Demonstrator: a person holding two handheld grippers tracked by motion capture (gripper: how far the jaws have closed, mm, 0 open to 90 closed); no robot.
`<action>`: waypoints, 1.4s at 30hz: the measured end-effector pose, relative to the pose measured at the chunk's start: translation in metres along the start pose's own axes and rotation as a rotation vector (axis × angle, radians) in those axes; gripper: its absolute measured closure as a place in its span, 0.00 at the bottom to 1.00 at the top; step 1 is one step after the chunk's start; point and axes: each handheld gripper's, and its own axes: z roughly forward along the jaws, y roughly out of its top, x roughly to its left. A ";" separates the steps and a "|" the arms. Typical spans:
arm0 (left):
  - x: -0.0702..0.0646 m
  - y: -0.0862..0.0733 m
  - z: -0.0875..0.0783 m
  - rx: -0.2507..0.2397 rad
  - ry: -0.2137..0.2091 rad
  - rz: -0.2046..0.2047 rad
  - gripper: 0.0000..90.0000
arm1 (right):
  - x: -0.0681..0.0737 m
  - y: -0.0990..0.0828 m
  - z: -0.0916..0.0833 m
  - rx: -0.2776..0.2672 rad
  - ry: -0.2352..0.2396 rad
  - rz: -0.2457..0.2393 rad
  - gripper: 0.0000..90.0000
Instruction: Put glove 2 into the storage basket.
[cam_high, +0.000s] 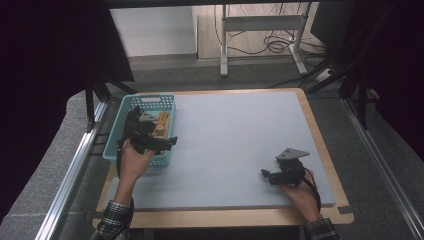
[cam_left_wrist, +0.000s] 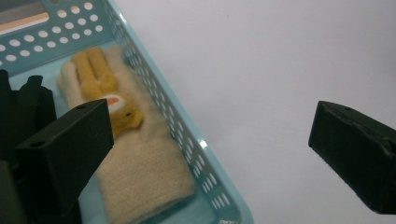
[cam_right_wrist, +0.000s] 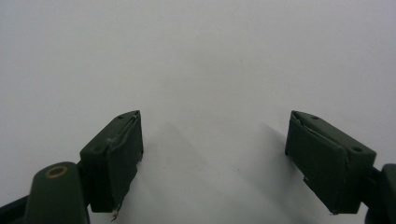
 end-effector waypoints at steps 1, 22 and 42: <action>0.000 0.000 0.000 0.000 0.000 0.000 0.00 | 0.000 0.000 0.000 0.000 0.000 0.000 0.21; -0.032 0.005 0.016 -0.017 -0.071 0.054 0.01 | 0.000 0.000 0.000 0.001 0.000 0.001 0.21; -0.057 0.006 0.031 -0.027 -0.133 0.079 0.01 | 0.000 0.000 0.000 0.001 0.000 0.001 0.21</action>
